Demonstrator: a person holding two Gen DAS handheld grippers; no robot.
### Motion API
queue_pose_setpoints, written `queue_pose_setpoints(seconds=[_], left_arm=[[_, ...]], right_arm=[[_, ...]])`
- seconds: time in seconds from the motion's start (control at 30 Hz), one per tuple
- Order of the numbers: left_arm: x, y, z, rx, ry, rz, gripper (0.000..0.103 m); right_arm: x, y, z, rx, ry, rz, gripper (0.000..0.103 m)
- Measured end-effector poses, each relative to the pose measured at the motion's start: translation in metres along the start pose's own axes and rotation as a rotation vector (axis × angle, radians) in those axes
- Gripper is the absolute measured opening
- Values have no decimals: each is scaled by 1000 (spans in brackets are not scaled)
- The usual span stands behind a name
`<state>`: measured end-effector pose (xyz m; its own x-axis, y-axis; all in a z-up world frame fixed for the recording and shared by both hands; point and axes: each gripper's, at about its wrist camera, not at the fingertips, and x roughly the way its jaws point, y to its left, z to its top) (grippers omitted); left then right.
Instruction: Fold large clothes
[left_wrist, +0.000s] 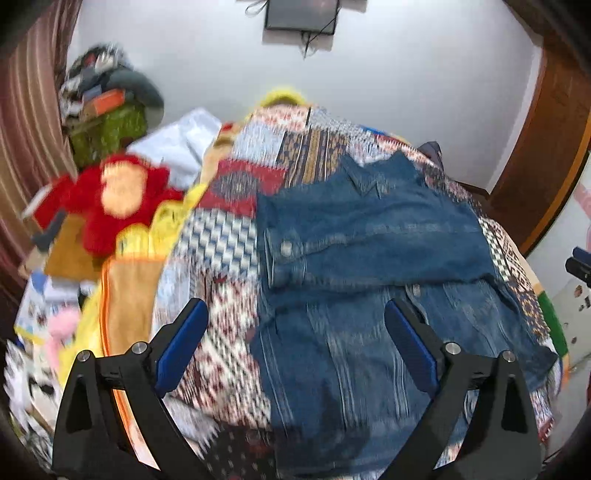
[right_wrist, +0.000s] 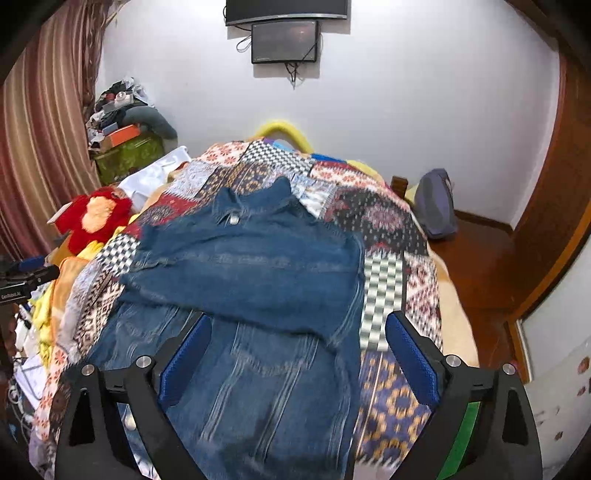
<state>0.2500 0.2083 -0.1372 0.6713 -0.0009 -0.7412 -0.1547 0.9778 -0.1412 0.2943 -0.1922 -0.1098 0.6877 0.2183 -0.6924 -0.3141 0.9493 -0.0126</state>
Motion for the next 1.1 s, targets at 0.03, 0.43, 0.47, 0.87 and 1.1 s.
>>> queue_pose_setpoints(seconds=[0.03, 0.43, 0.47, 0.87, 1.1], left_arm=[[2, 4, -10, -19, 26, -7, 97], [28, 39, -113, -209, 270, -87, 97], [32, 44, -121, -253, 284, -97, 97], [50, 42, -143, -458, 328, -310, 80], [52, 32, -135, -394, 296, -274, 35]], right_arm=[[-1, -3, -6, 6, 5, 3, 94], [16, -53, -111, 217, 222, -14, 94], [20, -58, -123, 257, 253, -5, 94], [13, -71, -165, 466, 247, 124, 87], [19, -69, -165, 532, 233, 194, 53]])
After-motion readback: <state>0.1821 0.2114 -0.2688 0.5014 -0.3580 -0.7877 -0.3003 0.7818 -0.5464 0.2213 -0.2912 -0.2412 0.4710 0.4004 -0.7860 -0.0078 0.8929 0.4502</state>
